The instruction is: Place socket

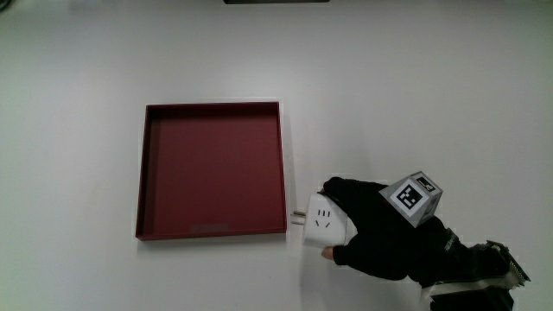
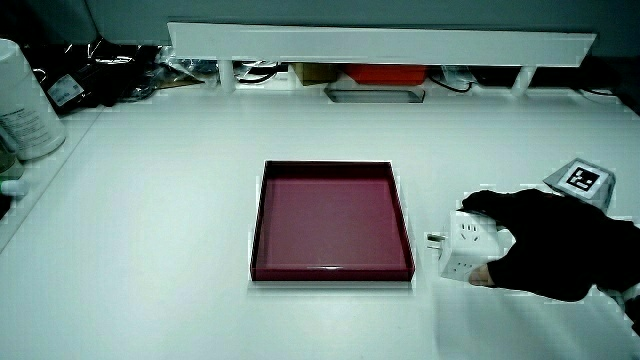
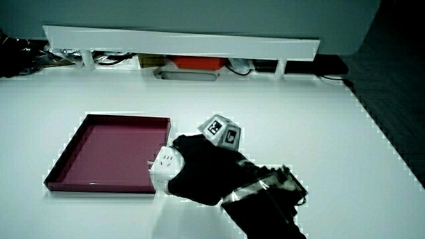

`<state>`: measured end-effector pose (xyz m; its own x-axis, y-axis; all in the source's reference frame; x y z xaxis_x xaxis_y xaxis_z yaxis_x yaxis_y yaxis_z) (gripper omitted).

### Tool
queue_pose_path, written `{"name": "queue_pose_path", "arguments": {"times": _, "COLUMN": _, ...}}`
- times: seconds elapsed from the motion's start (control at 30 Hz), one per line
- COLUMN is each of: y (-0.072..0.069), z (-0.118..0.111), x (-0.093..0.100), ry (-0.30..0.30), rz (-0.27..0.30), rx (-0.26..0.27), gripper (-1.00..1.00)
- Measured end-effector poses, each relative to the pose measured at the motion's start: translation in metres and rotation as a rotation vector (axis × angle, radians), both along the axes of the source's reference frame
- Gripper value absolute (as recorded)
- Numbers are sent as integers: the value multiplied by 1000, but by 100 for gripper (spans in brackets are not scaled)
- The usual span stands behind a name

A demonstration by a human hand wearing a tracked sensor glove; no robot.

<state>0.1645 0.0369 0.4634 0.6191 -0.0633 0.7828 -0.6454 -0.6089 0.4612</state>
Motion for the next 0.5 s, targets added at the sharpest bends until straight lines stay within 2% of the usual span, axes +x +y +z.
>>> {"name": "queue_pose_path", "arguments": {"times": 0.13, "y": 6, "z": 21, "x": 4, "ry": -25, "rz": 8, "rx": -15, "gripper": 0}}
{"name": "queue_pose_path", "arguments": {"times": 0.2, "y": 10, "z": 26, "x": 7, "ry": 6, "rz": 25, "rx": -57, "gripper": 0}}
{"name": "queue_pose_path", "arguments": {"times": 0.27, "y": 13, "z": 37, "x": 11, "ry": -78, "rz": 48, "rx": -80, "gripper": 0}}
{"name": "queue_pose_path", "arguments": {"times": 0.3, "y": 13, "z": 38, "x": 13, "ry": -58, "rz": 44, "rx": -63, "gripper": 0}}
{"name": "queue_pose_path", "arguments": {"times": 0.5, "y": 14, "z": 37, "x": 17, "ry": -29, "rz": 59, "rx": -109, "gripper": 0}}
